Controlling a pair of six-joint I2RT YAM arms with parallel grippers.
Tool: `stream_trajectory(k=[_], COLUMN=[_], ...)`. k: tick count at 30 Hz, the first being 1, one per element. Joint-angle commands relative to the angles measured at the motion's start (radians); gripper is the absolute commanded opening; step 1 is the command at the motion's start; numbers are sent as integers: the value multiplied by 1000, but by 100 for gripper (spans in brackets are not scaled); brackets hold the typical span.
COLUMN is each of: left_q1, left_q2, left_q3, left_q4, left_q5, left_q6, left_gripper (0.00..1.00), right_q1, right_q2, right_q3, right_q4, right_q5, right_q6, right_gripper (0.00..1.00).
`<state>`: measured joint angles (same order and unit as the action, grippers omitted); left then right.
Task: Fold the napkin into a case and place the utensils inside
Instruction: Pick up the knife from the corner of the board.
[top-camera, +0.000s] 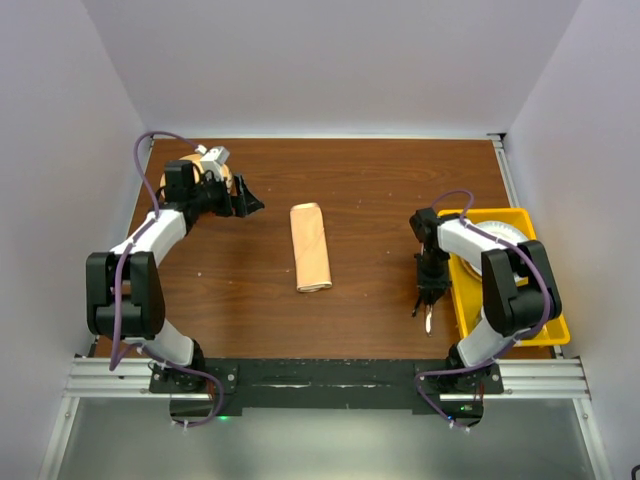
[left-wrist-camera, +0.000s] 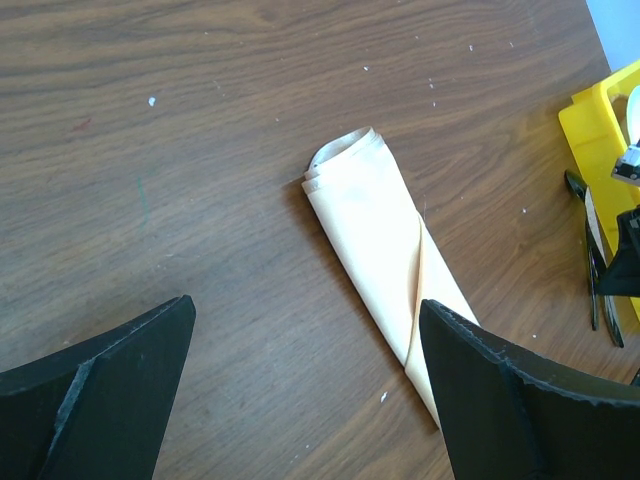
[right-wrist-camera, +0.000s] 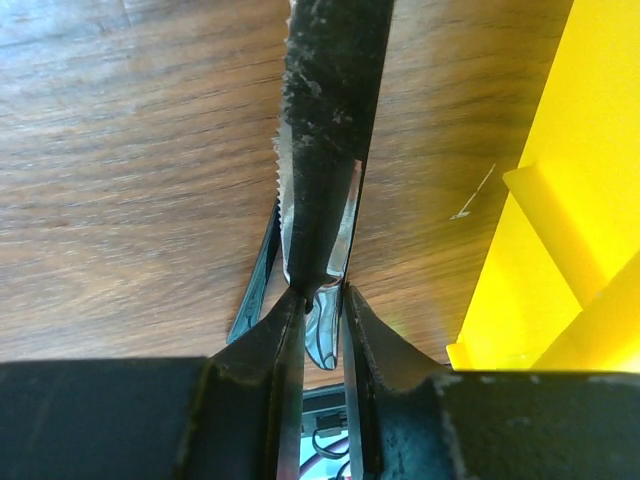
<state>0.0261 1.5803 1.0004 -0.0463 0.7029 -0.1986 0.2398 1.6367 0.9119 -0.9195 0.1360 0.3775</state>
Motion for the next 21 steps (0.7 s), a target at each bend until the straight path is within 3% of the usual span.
stream_trajectory(k=[1, 6, 13, 21], left_q1=[11, 11, 9, 11], left_q2=[3, -5, -35, -63], left_q3=[32, 38, 61, 141], left_q4=[31, 31, 29, 10], left_q5=[20, 26, 29, 86], left_q6=[-12, -19, -13, 11], left_gripper=[100, 100, 100, 100], right_q1=[-4, -4, -5, 12], right_q2=[9, -21, -106, -166], right_q3=[47, 133, 303, 436], right_q4=[19, -45, -110, 196], right_q5=[-27, -81, -183, -504], right_q6=[6, -12, -86, -242], right_gripper=[9, 0, 0, 0])
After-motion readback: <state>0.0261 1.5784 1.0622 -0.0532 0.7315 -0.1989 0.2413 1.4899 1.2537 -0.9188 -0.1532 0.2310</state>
